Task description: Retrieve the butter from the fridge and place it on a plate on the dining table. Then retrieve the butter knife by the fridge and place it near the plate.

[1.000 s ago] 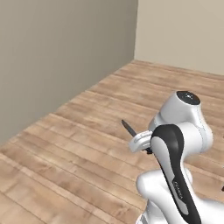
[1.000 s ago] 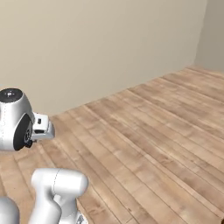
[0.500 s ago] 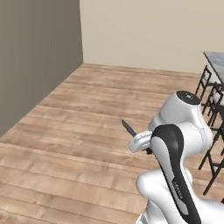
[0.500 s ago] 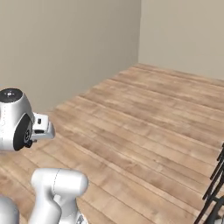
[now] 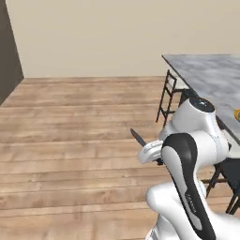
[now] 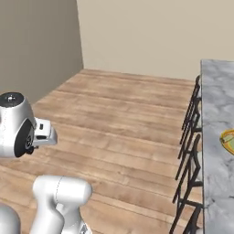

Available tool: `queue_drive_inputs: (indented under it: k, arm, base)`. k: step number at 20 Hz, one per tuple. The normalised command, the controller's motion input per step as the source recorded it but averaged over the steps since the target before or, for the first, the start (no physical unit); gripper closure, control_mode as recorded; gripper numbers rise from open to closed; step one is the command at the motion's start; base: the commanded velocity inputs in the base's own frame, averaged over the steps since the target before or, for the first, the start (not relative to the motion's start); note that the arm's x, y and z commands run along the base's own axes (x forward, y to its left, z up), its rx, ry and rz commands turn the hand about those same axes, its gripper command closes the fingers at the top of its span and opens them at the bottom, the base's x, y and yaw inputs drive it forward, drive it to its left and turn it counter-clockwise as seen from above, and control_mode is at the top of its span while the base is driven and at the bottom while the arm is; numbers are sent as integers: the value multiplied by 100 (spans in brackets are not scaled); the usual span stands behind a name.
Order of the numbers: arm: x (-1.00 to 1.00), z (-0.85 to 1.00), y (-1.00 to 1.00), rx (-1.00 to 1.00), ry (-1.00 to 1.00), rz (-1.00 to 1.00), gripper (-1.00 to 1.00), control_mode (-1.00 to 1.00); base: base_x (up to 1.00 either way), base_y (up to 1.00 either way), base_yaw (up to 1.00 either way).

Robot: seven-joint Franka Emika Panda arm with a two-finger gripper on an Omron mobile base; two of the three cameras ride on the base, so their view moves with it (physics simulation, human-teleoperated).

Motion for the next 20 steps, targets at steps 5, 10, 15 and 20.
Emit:
queue_drive_inputs:
  k: [5, 10, 15, 20]
  arm:
    - [0, 0, 0, 0, 0, 0, 100, 100]
    - [0, 0, 0, 0, 0, 0, 100, 100]
    - [0, 0, 0, 0, 0, 0, 100, 100]
    - [0, 0, 0, 0, 0, 0, 100, 100]
  base:
    - [53, 7, -55]
    - [44, 11, -55]
    - [33, 31, -56]
    - [23, 60, -60]
